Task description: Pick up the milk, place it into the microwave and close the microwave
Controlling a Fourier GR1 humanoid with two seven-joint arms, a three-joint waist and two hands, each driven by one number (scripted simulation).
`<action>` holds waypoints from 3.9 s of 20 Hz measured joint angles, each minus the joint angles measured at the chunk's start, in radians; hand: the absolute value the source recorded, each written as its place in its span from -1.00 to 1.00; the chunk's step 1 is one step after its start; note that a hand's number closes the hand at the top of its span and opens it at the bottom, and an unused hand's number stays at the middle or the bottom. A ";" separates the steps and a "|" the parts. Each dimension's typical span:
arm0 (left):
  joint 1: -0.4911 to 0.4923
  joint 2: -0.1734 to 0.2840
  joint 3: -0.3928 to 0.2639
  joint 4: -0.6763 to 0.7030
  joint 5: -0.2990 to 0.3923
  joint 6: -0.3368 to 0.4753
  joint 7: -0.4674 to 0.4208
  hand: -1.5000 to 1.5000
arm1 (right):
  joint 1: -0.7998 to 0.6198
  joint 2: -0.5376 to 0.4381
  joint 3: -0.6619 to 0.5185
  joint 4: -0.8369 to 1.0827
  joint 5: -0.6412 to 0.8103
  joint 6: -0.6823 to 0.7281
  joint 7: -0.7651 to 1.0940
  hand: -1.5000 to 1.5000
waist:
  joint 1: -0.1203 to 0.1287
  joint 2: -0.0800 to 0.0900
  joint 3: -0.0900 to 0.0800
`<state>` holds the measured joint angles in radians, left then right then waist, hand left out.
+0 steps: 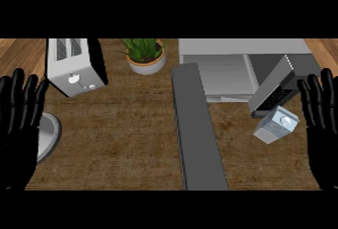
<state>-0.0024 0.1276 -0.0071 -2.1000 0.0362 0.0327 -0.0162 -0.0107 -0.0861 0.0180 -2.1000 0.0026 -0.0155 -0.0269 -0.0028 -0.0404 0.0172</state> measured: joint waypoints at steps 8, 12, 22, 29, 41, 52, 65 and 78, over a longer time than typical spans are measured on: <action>0.011 -0.038 -0.043 0.038 -0.028 0.015 0.006 -1.00 | 0.034 -0.195 -0.173 0.095 -0.348 0.314 -0.044 -1.00 | -0.006 0.038 -0.013; 0.061 -0.092 -0.119 0.074 -0.028 0.045 0.000 -1.00 | 0.084 -0.296 -0.257 0.199 -0.508 0.495 -0.061 -1.00 | -0.007 0.040 -0.015; 0.178 -0.124 -0.386 0.151 -0.101 0.228 -0.136 -1.00 | 0.156 -0.380 -0.413 0.470 -0.528 0.800 -0.202 -1.00 | 0.001 0.040 -0.016; 0.210 -0.125 -0.527 0.215 -0.126 0.355 -0.221 -1.00 | 0.137 -0.328 -0.429 0.599 -0.333 0.798 -0.305 -1.00 | 0.003 0.040 -0.017; 0.252 -0.110 -0.640 0.267 -0.096 0.433 -0.306 -1.00 | 0.008 -0.287 -0.371 0.850 -0.092 0.641 -0.503 -1.00 | 0.010 0.041 -0.016; 0.315 -0.017 -0.585 0.197 0.013 0.352 -0.334 -1.00 | -0.167 -0.307 -0.290 1.214 0.073 0.453 -0.732 -1.00 | 0.017 0.043 -0.016; 0.385 0.083 -0.477 0.179 0.134 0.241 -0.412 -1.00 | -0.320 -0.348 -0.309 1.523 0.085 0.304 -0.940 1.00 | 0.012 0.029 -0.029; 0.426 0.111 -0.448 0.179 0.163 0.199 -0.459 -1.00 | -0.410 -0.257 -0.341 1.704 0.110 0.043 -0.999 1.00 | 0.026 0.031 -0.035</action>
<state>0.4239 0.2382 -0.4554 -1.9211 0.1990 0.2312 -0.4750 -0.4203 -0.3431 -0.3229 -0.3962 0.1127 0.0280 -1.0255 0.0233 -0.0093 -0.0174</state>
